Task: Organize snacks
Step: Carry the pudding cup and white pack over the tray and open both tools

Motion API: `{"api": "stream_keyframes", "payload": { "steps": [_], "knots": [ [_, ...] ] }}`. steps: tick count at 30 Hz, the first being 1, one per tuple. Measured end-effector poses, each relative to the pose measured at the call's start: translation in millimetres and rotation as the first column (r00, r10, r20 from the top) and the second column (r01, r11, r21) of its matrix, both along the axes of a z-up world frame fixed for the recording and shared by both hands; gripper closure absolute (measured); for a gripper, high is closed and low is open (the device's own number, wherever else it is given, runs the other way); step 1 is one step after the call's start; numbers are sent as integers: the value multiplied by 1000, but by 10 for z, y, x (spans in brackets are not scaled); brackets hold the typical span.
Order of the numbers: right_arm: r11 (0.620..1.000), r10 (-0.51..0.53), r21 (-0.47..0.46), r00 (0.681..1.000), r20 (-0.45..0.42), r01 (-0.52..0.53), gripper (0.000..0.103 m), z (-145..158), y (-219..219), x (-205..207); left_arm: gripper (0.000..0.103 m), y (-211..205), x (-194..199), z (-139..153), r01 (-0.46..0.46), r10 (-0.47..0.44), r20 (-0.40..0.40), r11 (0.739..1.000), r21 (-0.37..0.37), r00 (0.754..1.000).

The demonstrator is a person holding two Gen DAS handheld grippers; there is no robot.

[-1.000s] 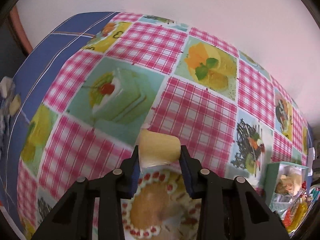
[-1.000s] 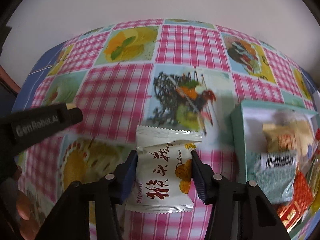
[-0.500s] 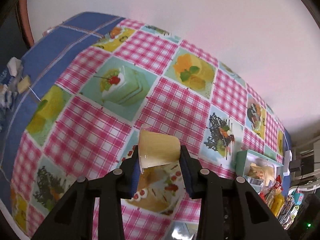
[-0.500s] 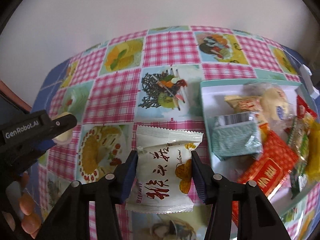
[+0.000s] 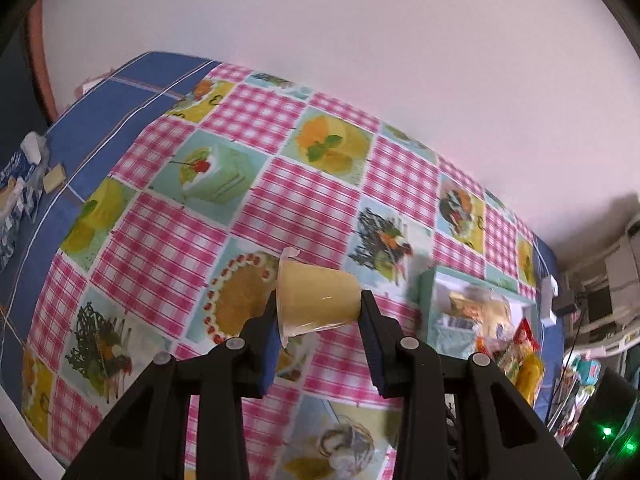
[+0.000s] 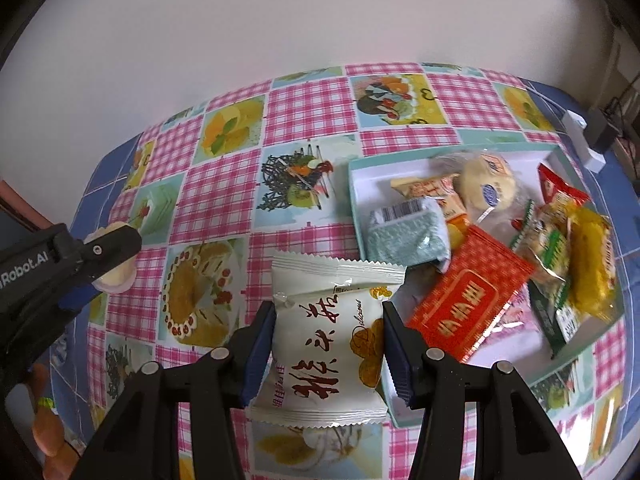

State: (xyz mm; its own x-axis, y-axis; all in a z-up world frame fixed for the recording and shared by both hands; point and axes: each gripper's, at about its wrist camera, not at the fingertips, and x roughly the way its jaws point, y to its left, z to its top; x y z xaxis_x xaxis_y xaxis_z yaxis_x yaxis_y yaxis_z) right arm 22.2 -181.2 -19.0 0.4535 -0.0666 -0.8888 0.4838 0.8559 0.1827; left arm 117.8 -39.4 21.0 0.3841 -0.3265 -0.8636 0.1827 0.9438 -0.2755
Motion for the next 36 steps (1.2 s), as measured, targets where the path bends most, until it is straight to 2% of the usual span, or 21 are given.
{"api": "stream_keyframes", "payload": {
  "steps": [7, 18, 27, 30, 36],
  "knots": [
    [998, -58, 18, 998, 3, 57, 49, 24, -200, -252, 65, -271, -309, 58, 82, -82, 7, 996, -22, 997],
    [984, -175, 39, 984, 33, 173, 49, 127, -601, -644, 65, -556, -696, 96, 150, -150, 26, 989, 1, 988],
    [966, -254, 56, 967, 30, 252, 48, 127, -923, -776, 65, -839, -826, 103, 231, -230, 34, 973, -24, 973],
    [955, -287, 74, 958, -1, 287, 48, 20, -1087, -795, 65, -956, -815, 25, 245, -245, 30, 969, -3, 969],
    [936, -337, 84, 940, -53, 341, 48, -136, -1334, -857, 65, -1185, -717, -298, 269, -270, -41, 963, -11, 962]
  ]
}}
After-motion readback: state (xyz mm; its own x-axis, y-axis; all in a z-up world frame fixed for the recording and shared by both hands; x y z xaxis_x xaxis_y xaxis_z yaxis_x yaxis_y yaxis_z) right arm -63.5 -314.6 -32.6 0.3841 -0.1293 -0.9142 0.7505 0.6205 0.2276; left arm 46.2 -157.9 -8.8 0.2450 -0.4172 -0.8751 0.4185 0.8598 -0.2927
